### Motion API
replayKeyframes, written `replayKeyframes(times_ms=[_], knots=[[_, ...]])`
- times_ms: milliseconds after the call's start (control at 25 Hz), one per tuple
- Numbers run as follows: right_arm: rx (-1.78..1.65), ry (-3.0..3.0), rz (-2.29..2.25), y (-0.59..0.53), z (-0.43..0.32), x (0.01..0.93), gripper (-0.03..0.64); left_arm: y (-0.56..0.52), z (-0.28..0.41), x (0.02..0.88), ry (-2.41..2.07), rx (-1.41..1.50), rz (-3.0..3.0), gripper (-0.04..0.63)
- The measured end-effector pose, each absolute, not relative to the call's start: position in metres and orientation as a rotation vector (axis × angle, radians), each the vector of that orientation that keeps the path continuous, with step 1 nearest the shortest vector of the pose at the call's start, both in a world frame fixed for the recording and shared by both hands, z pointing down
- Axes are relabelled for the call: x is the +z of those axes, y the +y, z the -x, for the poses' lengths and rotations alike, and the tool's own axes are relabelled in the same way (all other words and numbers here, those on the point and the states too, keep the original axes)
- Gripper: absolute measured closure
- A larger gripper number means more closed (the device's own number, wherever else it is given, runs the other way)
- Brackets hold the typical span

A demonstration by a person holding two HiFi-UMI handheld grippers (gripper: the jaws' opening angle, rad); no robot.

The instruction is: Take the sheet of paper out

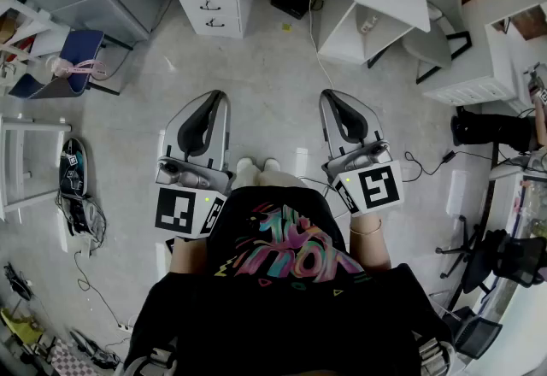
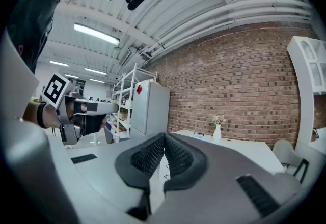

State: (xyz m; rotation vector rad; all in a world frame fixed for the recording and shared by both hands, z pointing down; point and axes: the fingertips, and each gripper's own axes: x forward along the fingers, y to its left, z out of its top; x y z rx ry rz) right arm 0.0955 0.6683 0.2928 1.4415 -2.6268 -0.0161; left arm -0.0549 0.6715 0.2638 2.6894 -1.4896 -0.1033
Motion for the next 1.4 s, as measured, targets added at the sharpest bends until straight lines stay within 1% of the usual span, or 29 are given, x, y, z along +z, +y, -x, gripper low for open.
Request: replayKeyframes(times_ms=[320, 640, 880, 1160, 1400], knots=[[-0.010, -2.627, -1.456, 0.664, -0.103, 0.296, 0.595, 0.666, 0.051, 0.268, -1.499, -0.100, -2.684, 0.561], [-0.002, -2.661, -1.452, 0.660, -0.131, 0.298, 0.595, 0.658, 0.024, 0.265, -1.537, -0.110, -2.691, 0.561], [0.015, -2.695, -1.397, 0.644, -0.138, 0.305, 0.595, 0.647, 0.016, 0.271, -1.577, -0.089, -2.662, 0.561], [0.050, -2.702, -1.353, 0.585, -0.124, 0.323, 0.595, 0.592, 0.029, 0.285, -1.611, -0.088, -2.624, 0.561], [0.031, -2.682, -1.351, 0.502, -0.103, 0.327, 0.595, 0.507, 0.051, 0.288, -1.611, -0.109, -2.618, 0.561]])
